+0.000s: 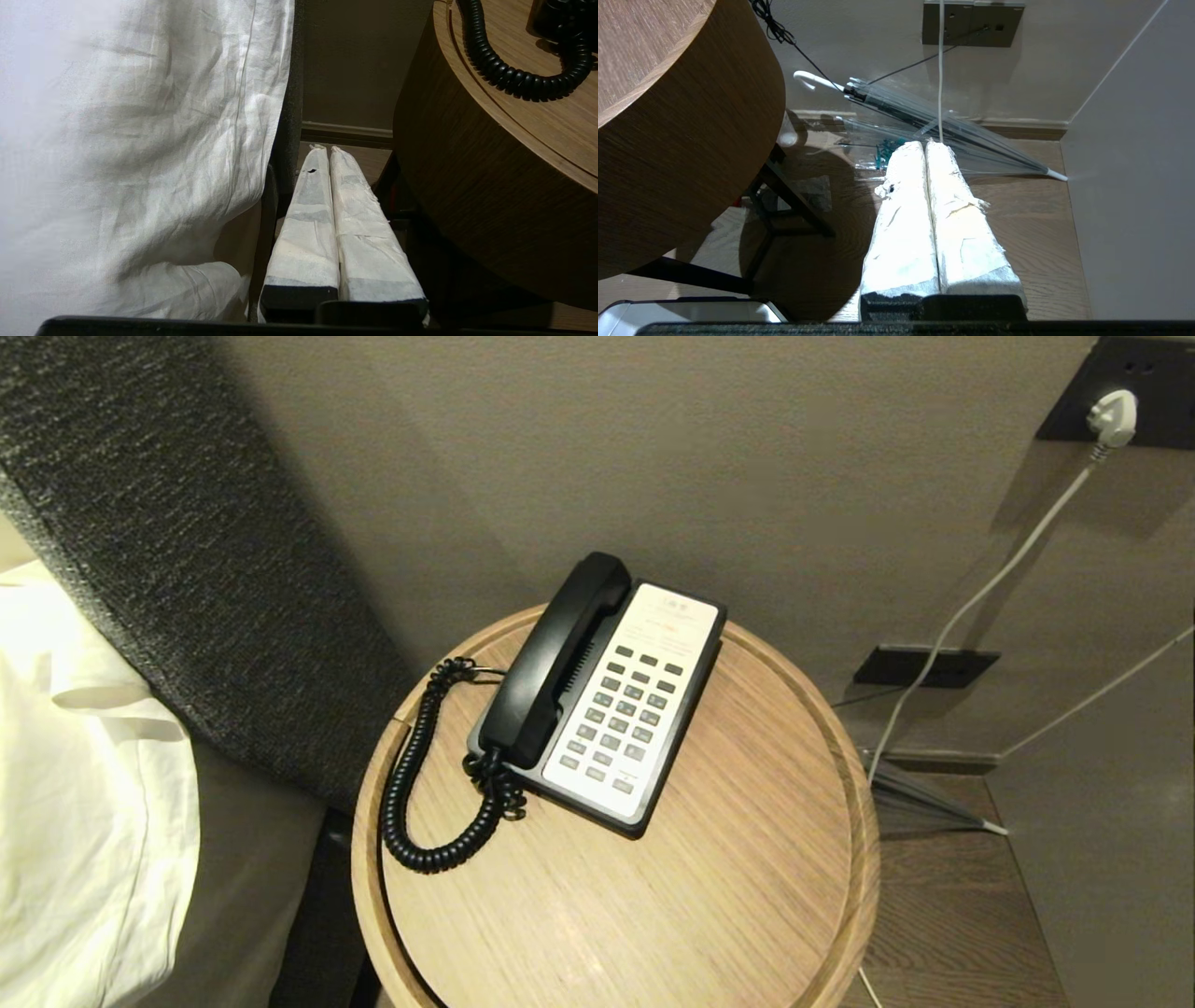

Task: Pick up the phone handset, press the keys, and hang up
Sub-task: Pick up the desk phone handset

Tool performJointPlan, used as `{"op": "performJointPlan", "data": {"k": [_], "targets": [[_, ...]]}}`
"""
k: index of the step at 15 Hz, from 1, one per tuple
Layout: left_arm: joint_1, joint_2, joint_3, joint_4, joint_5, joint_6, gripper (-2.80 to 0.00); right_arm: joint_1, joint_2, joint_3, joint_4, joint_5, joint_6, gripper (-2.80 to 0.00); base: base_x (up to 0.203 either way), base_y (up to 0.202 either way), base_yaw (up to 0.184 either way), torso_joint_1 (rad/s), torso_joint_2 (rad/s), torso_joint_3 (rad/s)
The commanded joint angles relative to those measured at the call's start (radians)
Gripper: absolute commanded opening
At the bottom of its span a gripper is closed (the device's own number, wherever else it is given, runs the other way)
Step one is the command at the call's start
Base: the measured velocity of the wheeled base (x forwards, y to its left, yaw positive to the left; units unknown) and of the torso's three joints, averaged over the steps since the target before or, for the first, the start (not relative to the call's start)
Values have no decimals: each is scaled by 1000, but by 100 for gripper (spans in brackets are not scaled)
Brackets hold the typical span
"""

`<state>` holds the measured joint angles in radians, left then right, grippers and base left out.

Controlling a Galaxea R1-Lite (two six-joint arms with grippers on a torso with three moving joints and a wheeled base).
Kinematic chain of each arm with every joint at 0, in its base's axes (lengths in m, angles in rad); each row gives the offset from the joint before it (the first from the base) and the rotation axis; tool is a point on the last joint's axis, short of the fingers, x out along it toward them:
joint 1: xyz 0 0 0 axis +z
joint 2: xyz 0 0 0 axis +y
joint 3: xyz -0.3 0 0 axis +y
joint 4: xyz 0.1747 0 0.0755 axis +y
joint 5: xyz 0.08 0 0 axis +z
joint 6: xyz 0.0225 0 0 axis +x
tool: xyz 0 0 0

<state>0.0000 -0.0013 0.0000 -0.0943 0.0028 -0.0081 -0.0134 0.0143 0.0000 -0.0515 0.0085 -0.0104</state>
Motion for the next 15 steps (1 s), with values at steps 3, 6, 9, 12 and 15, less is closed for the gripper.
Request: {"op": "performJointPlan", "data": {"k": [3, 6, 9, 12, 15], "targets": [[0, 1, 40, -2, 2, 5, -280, 1, 0, 21, -1, 1, 0, -280, 0, 0, 0, 0, 0, 0], [0, 1, 32, -14, 2, 6, -280, 1, 0, 21, -1, 1, 0, -280, 0, 0, 0, 0, 0, 0], [0, 50, -203, 77, -48, 10, -280, 0, 0, 21, -1, 1, 0, -280, 0, 0, 0, 0, 0, 0], [-5, 305, -610, 296, -138, -17, -280, 0, 0, 21, -1, 1, 0, -280, 0, 0, 0, 0, 0, 0], [-13, 703, -893, 430, -266, -33, -280, 0, 0, 21, -1, 1, 0, -280, 0, 0, 0, 0, 0, 0]]}}
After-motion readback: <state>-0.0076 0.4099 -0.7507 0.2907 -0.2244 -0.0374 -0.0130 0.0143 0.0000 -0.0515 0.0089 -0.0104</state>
